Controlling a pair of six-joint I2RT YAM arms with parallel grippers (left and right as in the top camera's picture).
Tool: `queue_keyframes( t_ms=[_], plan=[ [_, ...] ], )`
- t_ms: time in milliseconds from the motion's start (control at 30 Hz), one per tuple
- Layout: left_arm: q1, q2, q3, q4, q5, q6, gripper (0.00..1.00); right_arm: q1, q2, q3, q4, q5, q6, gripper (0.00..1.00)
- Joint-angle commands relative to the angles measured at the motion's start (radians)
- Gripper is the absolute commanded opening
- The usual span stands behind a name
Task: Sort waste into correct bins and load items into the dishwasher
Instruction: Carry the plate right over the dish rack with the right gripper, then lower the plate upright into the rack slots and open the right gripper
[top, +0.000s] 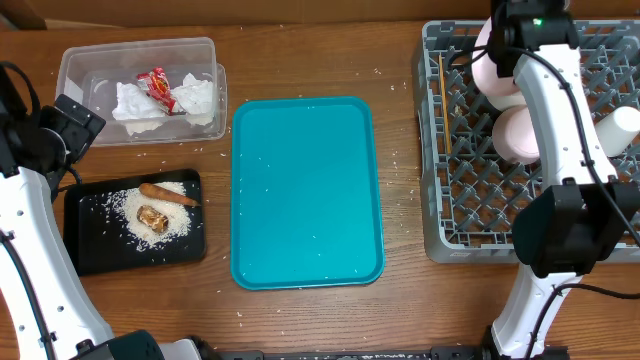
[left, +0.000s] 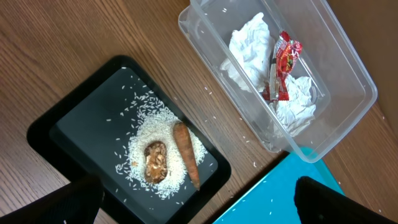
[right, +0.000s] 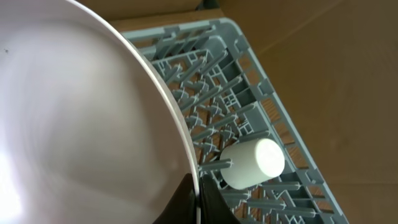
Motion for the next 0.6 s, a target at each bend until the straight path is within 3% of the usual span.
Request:
queue_keyframes(
  t_ms=[0, 567],
  plan=[
    [0.004, -0.006, 0.019, 0.000, -0.021, -0.020, 1.00, 0.019, -0.008, -0.027, 0.018, 0.004, 0.000, 0.04],
    [0.004, -0.006, 0.019, 0.000, -0.021, -0.020, 1.00, 0.081, -0.010, -0.051, 0.019, -0.087, 0.007, 0.05]
  ],
)
